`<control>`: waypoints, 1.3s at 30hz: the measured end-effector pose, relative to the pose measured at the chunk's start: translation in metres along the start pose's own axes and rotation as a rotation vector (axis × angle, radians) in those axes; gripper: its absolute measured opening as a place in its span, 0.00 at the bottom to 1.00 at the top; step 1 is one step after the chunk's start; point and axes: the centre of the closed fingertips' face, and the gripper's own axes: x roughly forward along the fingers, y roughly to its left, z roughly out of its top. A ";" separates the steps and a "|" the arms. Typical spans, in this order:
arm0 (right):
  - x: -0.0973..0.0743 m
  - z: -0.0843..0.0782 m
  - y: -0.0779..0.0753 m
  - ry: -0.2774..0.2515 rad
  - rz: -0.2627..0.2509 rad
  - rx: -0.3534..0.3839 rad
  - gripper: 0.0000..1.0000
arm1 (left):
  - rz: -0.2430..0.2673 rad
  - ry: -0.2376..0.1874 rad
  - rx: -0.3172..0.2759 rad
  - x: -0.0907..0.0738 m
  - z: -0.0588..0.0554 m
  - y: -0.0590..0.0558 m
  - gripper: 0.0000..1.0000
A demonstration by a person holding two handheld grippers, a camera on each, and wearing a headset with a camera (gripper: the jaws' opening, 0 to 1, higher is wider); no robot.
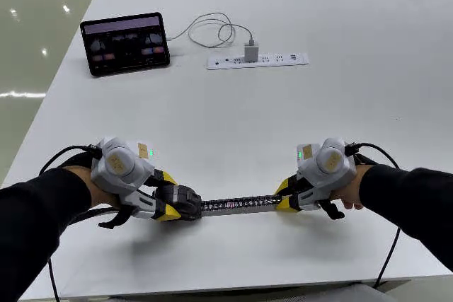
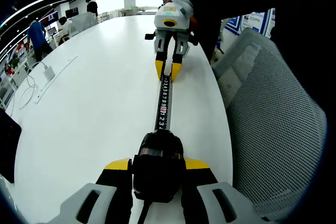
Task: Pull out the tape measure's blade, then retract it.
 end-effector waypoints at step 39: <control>-0.022 -0.025 -0.005 0.023 -0.016 0.017 0.09 | 0.000 -0.002 -0.005 -0.001 0.001 -0.001 0.31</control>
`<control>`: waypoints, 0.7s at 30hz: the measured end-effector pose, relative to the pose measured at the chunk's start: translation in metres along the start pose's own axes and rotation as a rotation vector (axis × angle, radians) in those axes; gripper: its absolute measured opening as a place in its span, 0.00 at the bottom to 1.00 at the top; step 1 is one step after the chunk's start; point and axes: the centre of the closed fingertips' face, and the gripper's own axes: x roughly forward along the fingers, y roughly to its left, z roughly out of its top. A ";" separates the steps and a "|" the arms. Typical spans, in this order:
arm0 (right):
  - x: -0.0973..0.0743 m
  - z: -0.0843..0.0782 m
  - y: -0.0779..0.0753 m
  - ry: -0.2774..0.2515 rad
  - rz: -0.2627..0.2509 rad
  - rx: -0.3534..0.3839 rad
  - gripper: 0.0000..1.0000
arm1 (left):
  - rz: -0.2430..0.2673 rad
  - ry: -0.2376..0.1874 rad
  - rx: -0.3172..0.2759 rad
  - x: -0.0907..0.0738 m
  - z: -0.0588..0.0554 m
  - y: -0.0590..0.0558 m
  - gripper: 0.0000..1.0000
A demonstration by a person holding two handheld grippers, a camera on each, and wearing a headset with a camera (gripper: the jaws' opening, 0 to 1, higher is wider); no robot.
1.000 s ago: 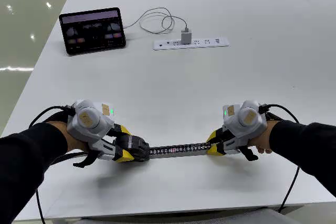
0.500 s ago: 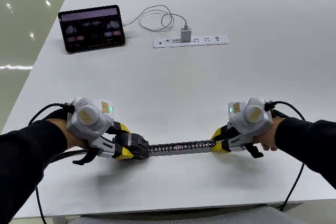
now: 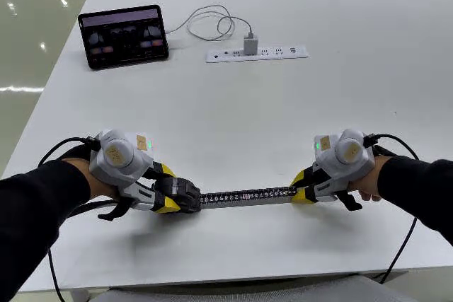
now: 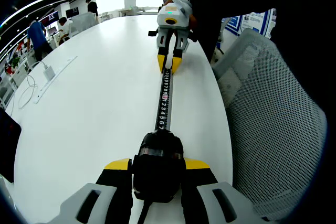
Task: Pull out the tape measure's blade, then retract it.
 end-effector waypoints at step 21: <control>-0.007 -0.011 -0.002 0.012 -0.004 0.022 0.09 | 0.001 0.000 0.002 0.000 0.000 -0.001 0.31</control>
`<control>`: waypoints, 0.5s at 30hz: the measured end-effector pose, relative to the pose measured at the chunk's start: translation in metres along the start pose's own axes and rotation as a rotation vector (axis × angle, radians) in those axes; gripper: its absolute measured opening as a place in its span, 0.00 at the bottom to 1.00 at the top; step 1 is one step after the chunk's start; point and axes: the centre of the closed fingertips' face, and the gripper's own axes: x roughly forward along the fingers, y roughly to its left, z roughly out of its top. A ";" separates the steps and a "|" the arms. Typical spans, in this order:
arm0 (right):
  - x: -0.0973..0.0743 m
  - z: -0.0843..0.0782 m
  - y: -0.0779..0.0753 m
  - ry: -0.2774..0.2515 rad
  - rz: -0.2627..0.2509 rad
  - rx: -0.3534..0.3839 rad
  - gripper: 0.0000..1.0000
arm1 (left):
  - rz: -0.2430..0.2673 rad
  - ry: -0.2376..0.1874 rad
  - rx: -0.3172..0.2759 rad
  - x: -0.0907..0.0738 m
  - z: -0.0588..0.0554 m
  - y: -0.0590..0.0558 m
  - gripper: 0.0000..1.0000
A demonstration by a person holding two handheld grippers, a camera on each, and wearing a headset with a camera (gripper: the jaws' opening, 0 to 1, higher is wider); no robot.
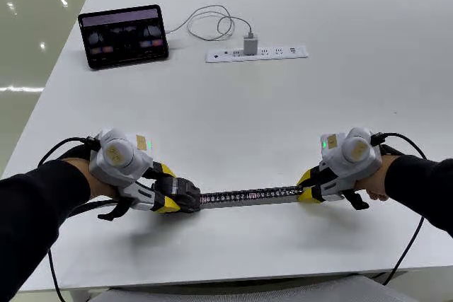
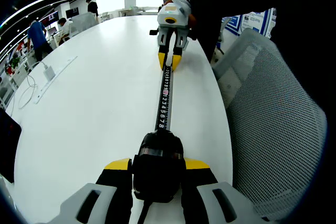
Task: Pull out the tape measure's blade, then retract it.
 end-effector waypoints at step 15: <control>-0.007 -0.009 -0.002 0.007 -0.007 0.016 0.09 | -0.002 0.000 0.000 0.001 -0.002 0.002 0.31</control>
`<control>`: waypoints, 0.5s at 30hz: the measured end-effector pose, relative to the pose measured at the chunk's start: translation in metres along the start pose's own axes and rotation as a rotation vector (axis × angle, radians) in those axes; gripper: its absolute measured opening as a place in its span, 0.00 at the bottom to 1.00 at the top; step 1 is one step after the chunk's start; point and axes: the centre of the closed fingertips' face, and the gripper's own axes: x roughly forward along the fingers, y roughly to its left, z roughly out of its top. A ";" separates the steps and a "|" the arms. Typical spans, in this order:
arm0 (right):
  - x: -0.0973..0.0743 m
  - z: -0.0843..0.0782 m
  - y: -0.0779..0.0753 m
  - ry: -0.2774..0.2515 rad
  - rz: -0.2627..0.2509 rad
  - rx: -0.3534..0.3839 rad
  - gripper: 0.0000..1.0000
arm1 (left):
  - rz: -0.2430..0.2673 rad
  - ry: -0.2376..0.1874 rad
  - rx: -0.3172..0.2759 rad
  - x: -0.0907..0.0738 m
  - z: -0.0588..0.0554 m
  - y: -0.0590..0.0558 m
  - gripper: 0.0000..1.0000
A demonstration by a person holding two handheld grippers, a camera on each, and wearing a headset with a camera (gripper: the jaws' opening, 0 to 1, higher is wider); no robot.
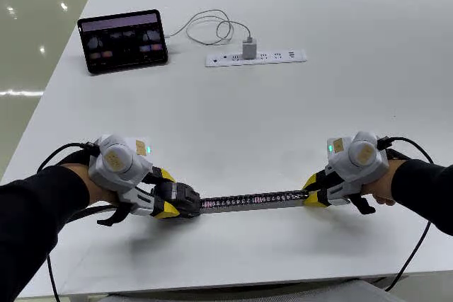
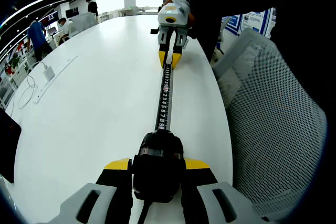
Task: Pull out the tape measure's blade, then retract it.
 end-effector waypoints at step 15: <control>-0.006 -0.006 -0.002 0.004 -0.007 0.010 0.09 | -0.001 0.001 0.000 0.000 -0.001 0.001 0.31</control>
